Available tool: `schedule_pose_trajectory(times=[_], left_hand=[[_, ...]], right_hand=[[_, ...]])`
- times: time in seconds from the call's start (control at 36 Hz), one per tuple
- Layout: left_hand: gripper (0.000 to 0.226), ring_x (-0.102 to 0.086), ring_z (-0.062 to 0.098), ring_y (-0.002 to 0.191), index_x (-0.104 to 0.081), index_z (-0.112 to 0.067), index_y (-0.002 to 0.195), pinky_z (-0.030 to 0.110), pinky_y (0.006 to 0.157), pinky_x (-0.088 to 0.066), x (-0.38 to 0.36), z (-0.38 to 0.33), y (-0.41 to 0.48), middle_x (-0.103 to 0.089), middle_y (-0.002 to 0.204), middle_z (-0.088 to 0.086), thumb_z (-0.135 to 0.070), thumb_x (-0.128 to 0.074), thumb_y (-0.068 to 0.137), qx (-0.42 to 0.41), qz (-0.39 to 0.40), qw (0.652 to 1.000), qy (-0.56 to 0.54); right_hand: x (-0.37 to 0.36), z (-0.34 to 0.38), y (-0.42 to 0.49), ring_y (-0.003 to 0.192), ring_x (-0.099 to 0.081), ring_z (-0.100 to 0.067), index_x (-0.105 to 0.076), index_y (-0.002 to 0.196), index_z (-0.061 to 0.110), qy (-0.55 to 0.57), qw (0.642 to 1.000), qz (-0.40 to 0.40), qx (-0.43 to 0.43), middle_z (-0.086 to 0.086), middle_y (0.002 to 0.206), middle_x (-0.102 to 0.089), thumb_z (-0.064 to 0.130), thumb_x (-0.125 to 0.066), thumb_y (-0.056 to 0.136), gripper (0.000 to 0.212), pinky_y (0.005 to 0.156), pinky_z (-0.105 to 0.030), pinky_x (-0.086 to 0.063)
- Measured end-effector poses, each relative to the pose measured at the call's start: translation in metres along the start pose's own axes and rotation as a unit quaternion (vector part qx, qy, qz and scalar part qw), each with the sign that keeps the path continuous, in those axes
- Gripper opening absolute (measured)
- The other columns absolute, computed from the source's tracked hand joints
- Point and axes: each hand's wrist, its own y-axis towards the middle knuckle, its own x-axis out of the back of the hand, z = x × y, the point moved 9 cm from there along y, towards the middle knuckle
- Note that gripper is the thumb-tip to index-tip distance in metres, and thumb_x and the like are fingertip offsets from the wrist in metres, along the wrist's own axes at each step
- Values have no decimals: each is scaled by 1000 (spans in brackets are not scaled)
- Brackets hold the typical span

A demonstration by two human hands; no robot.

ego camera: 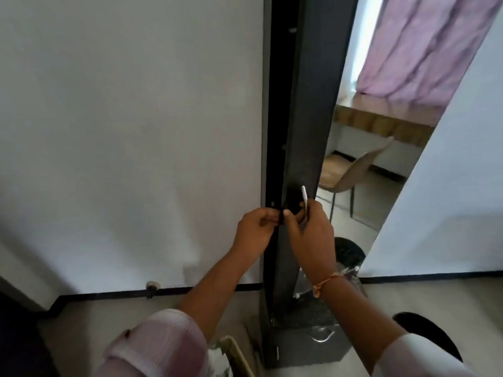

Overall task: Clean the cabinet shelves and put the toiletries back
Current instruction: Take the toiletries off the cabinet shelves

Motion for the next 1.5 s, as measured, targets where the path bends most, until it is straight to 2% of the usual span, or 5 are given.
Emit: schedule_pose_trajectory(times=[0.22,0.58,0.78,1.22,1.5], left_hand=[[40,-58,-4,110,-66,-23,121,16,100,-44,-40,-18,-63,-65,120,-10,2,-52,92,-94,167,980,58],[76,-24,20,144,-26,-16,150,29,115,-20,-68,-63,-106,-27,156,4,-24,-67,87,-310,95,886,331],[97,-5,23,149,-13,-13,153,44,119,-21,-90,-67,-105,-8,162,5,-32,-73,80,-323,105,851,401],[102,6,25,150,-3,-12,154,44,121,-13,-181,-97,-112,4,162,7,-51,-65,84,-365,135,803,452],[100,9,30,149,-3,-13,154,51,120,-10,-228,-107,-112,5,162,10,-71,-46,84,-364,123,792,475]], right_hand=[[67,6,-60,97,-60,-8,-40,129,24,-48,995,-87,-32,10,111,-55,54,-69,81,64,77,-18,-50],[121,36,-96,141,-29,-35,-27,150,13,-418,892,-165,56,-18,155,-25,41,-56,93,70,110,-47,-34],[145,25,-111,148,3,-33,-12,154,14,-552,828,-79,61,-12,161,4,25,-54,92,76,118,-53,-7],[223,-31,-100,144,14,-44,-5,152,2,-722,680,112,54,-28,157,5,32,-33,98,68,118,-52,10],[271,-72,-82,145,11,-45,-3,152,2,-688,713,133,12,-27,158,8,34,-31,98,68,119,-55,-2]])
